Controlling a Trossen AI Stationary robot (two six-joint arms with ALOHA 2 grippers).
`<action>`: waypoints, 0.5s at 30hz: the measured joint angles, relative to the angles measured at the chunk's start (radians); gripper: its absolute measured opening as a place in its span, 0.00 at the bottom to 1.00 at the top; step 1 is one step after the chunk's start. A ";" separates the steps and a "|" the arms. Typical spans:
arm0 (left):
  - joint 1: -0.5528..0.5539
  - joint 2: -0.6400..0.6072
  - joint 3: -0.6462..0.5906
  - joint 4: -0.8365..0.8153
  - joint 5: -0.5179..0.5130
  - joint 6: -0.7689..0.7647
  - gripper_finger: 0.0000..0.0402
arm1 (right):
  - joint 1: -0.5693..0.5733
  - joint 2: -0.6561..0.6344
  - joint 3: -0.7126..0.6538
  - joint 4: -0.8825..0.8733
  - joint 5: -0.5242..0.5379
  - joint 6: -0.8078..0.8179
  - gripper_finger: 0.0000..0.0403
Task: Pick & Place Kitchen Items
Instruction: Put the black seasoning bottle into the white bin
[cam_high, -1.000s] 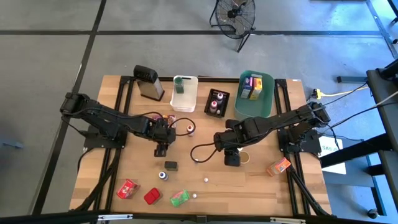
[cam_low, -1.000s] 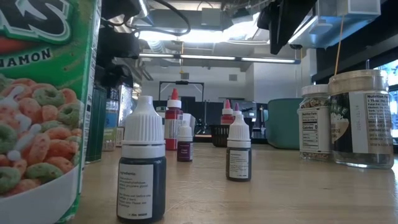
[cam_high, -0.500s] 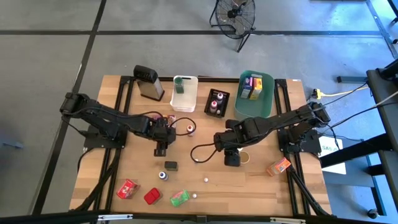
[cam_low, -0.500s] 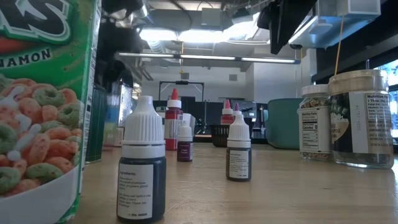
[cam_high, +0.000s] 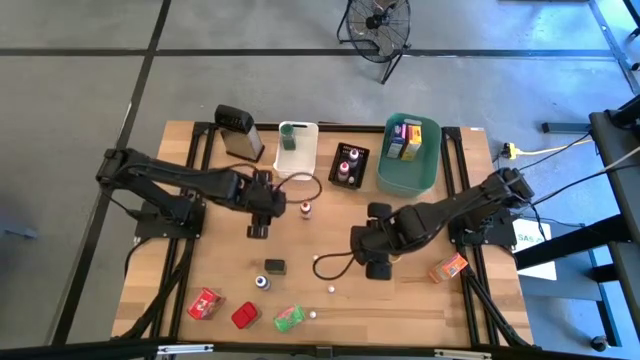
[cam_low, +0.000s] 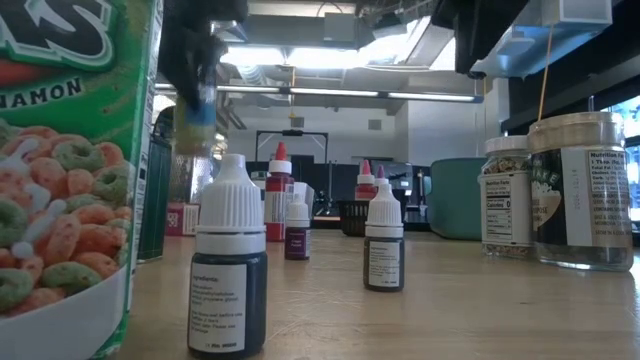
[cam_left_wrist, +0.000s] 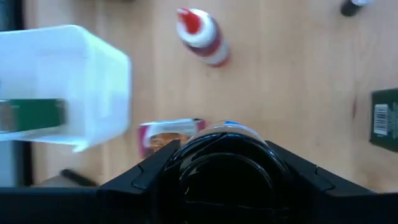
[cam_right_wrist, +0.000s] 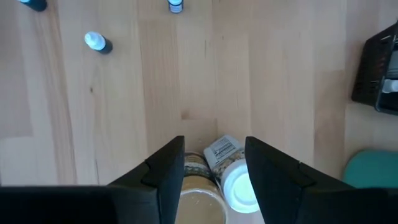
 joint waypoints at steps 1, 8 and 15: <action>0.015 0.000 0.023 -0.011 -0.002 0.016 0.50 | 0.008 0.000 0.000 -0.001 0.010 0.006 0.43; 0.184 -0.001 0.181 -0.044 0.019 0.187 0.50 | 0.051 0.000 0.000 -0.002 0.075 0.031 0.43; 0.434 0.006 0.218 0.053 0.143 0.323 0.50 | 0.060 0.000 0.000 0.005 0.112 0.066 0.43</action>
